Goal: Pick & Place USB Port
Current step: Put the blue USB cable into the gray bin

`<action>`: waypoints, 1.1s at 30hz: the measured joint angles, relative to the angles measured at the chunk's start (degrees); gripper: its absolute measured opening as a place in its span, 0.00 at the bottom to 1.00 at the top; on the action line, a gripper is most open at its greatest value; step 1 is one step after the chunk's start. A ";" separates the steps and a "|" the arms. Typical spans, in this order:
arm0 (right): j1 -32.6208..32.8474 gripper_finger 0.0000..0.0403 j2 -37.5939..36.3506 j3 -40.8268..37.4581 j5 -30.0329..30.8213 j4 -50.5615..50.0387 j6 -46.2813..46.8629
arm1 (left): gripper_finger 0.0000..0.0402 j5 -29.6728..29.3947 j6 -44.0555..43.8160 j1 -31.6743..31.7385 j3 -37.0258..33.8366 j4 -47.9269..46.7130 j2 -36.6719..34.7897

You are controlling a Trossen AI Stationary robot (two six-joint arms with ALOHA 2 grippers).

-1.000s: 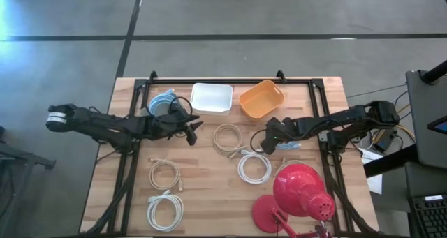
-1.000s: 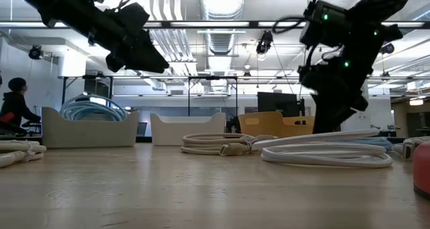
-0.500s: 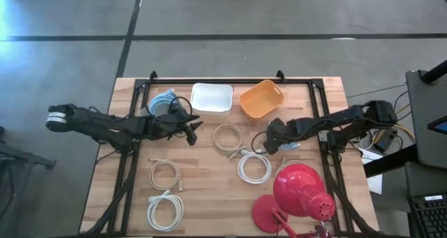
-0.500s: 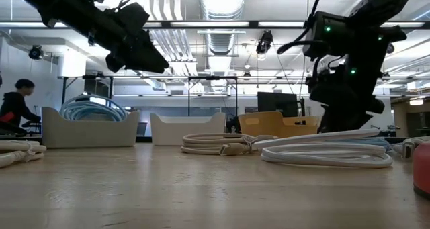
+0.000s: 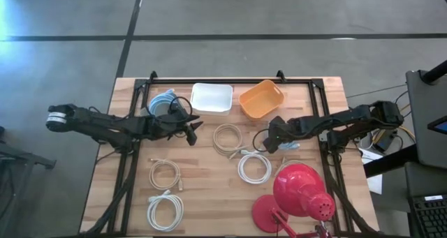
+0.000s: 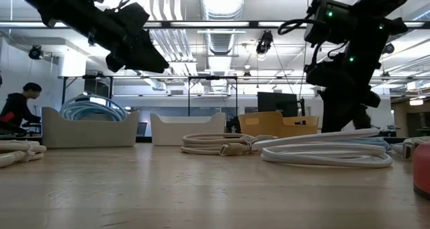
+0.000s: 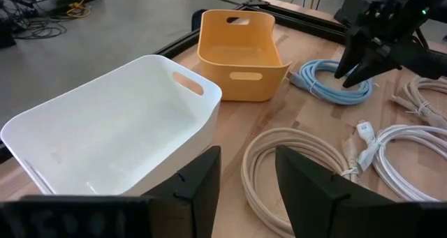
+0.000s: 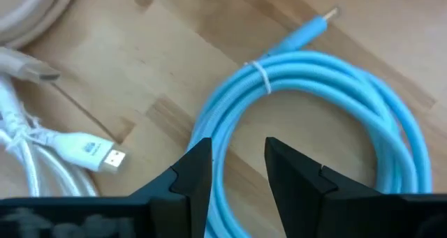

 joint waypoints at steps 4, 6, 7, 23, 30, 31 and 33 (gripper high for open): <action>0.00 0.34 1.97 -0.07 -0.38 0.39 0.06 | 0.38 0.00 0.00 0.00 0.00 -0.01 0.00; -0.02 0.34 3.05 -0.08 -1.73 1.58 0.19 | 0.38 0.00 0.00 0.00 0.00 -0.01 0.00; -0.02 0.34 3.61 -0.09 -2.59 2.38 0.21 | 0.38 -0.01 0.00 0.00 0.00 -0.02 0.00; 0.35 0.34 0.49 -0.18 -3.18 4.37 -0.87 | 0.38 0.00 0.02 0.00 0.00 -0.02 -0.02; 2.01 0.34 1.11 -0.20 -3.05 4.99 0.83 | 0.38 0.00 0.01 0.01 0.00 -0.03 -0.02; 2.23 0.34 1.77 -0.20 -3.03 5.01 1.18 | 0.38 0.00 0.02 0.00 0.00 -0.02 -0.02; 2.36 0.34 2.98 -0.20 -3.02 5.53 1.48 | 0.38 0.00 0.02 0.01 0.00 -0.02 -0.02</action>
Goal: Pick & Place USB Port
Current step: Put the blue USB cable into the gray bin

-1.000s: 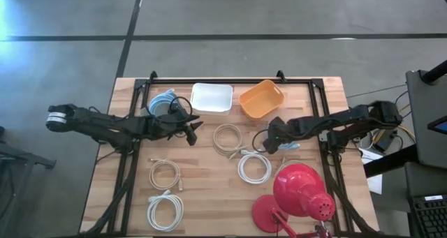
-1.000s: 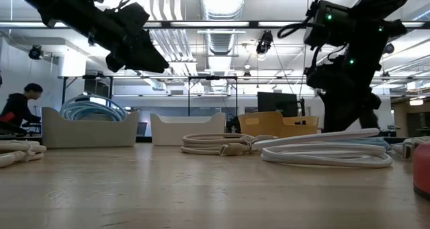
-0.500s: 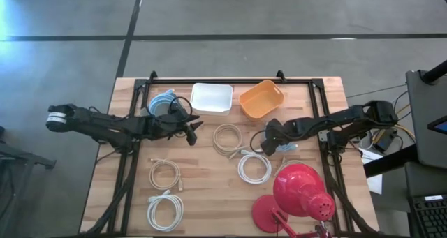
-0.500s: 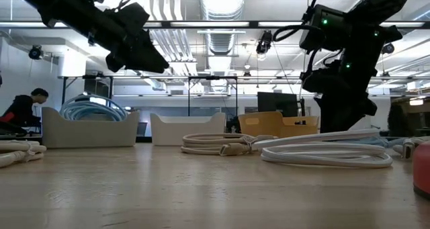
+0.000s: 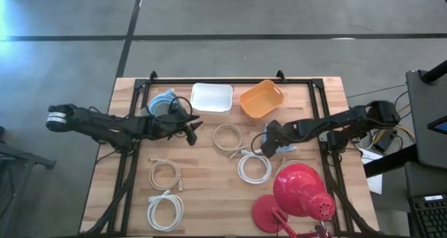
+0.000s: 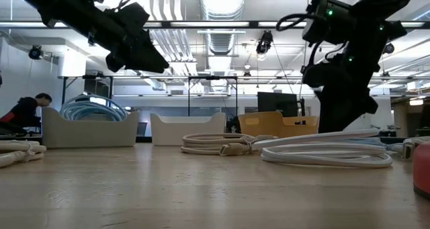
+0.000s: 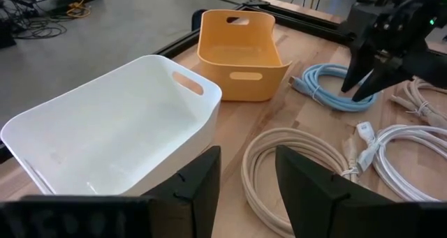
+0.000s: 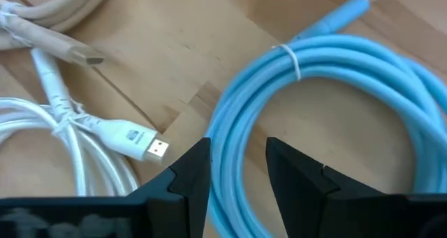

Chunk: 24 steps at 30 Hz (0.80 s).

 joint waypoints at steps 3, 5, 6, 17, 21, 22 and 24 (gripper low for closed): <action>0.00 0.34 1.90 0.00 0.02 1.27 0.07 | 0.38 0.00 0.00 0.00 0.00 0.00 0.00; -0.02 0.34 3.02 0.00 0.02 1.90 0.09 | 0.38 0.00 0.00 -0.01 0.00 -0.02 0.00; 0.00 0.34 3.51 0.02 0.02 2.34 0.13 | 0.38 0.00 -0.02 -0.01 0.00 -0.02 0.00; -0.02 0.25 4.70 0.06 0.23 5.38 -2.25 | 0.38 0.00 -0.02 0.00 0.00 -0.02 0.00; -0.02 0.12 3.97 0.04 0.01 5.25 -5.09 | 0.38 0.00 -0.02 -0.01 0.00 0.00 0.00; -0.02 0.09 3.71 0.11 -0.03 5.06 -5.45 | 0.38 0.00 -0.05 0.00 0.00 0.00 0.00; -0.02 0.04 2.71 0.51 -0.22 4.86 -6.39 | 0.38 0.00 -0.84 0.00 0.00 0.00 0.00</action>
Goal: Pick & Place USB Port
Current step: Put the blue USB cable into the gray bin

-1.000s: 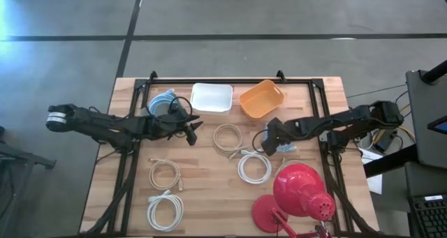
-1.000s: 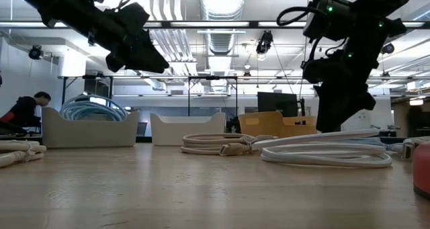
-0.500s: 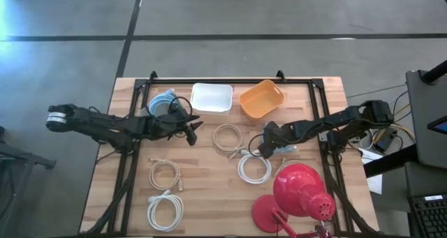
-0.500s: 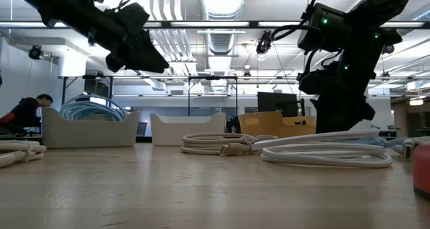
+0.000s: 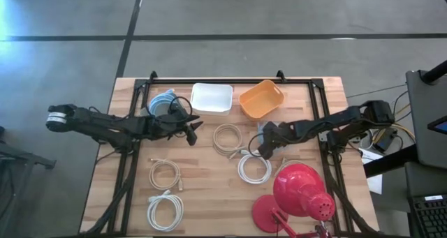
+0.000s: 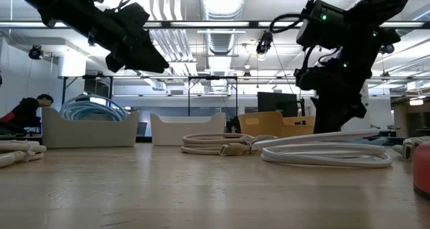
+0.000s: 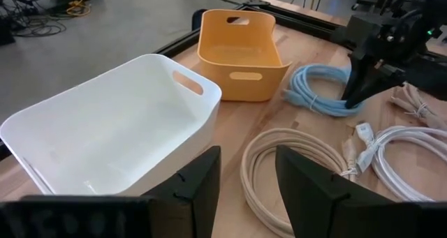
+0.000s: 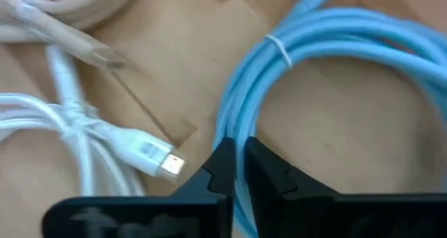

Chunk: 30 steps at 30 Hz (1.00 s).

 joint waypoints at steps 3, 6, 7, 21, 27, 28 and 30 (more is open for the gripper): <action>0.00 0.04 -1.94 1.26 0.01 0.28 -1.82 | 0.38 0.01 -1.77 -0.01 0.00 0.00 0.00; 0.00 0.04 -4.12 2.93 0.20 0.43 -4.76 | 0.38 0.04 -4.62 0.01 0.00 0.02 0.00; 0.00 0.04 -4.76 3.49 0.34 0.71 -6.01 | 0.38 0.14 -5.63 -0.02 0.00 0.00 0.00; 0.17 0.03 -4.51 4.86 4.81 33.11 -25.74 | 0.38 9.75 -9.21 -0.26 -0.04 13.76 6.81; 0.13 0.03 -1.81 4.84 4.87 41.66 -27.76 | 0.38 14.22 -4.40 -0.26 -0.05 29.95 15.26; 0.13 0.03 -1.38 4.86 4.87 42.42 -27.86 | 0.38 14.25 -4.01 -0.26 -0.05 32.42 16.71; 0.13 0.03 -0.78 4.82 4.87 42.79 -27.97 | 0.38 14.29 -3.64 -0.26 -0.04 37.59 19.61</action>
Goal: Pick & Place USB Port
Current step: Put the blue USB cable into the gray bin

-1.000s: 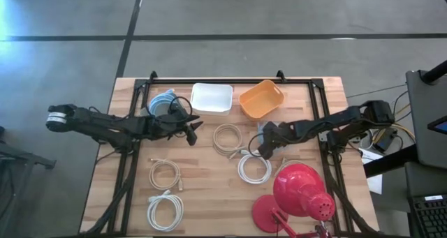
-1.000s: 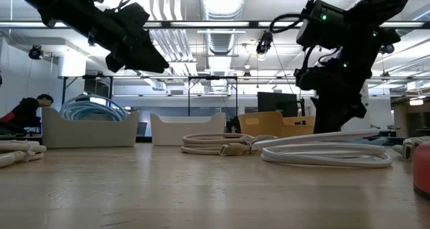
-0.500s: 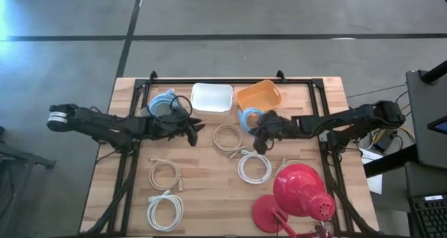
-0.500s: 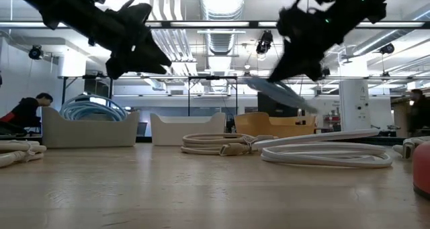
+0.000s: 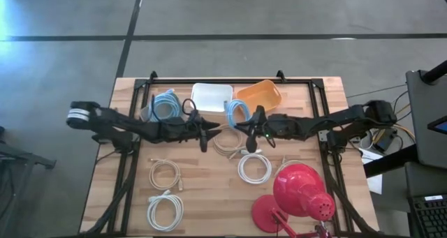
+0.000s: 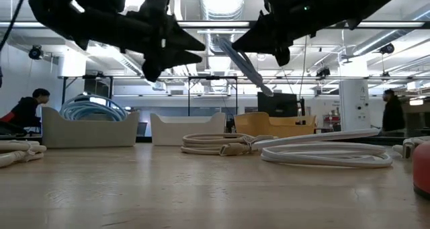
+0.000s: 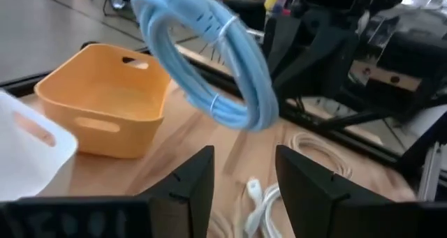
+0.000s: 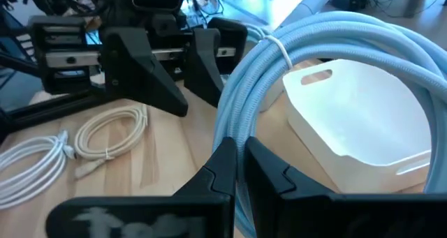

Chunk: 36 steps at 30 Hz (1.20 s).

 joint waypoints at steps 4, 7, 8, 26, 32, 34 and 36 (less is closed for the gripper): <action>0.00 0.03 1.28 -0.03 0.04 0.69 -0.01 | 0.38 0.42 0.04 0.00 0.34 7.90 5.77; 0.00 0.03 1.60 -0.03 0.02 1.05 -0.02 | 0.38 1.31 0.31 0.00 1.94 10.55 9.42; 0.00 0.03 1.63 -0.03 0.02 1.14 -0.02 | 0.38 1.77 0.68 0.00 2.59 10.92 10.35; 0.02 0.03 1.54 0.04 -0.32 0.78 -0.30 | 0.38 1.83 10.64 0.07 9.29 8.71 12.30; 0.02 0.03 1.56 0.02 -0.56 0.48 -0.63 | 0.38 1.95 10.66 0.07 9.40 7.79 12.30; 0.06 0.03 1.56 0.02 -0.76 0.39 -0.57 | 0.37 1.95 10.66 0.07 9.40 7.79 12.28; 0.13 0.03 1.56 0.02 -1.19 0.07 -0.57 | 0.36 1.97 10.66 0.07 9.40 7.80 12.28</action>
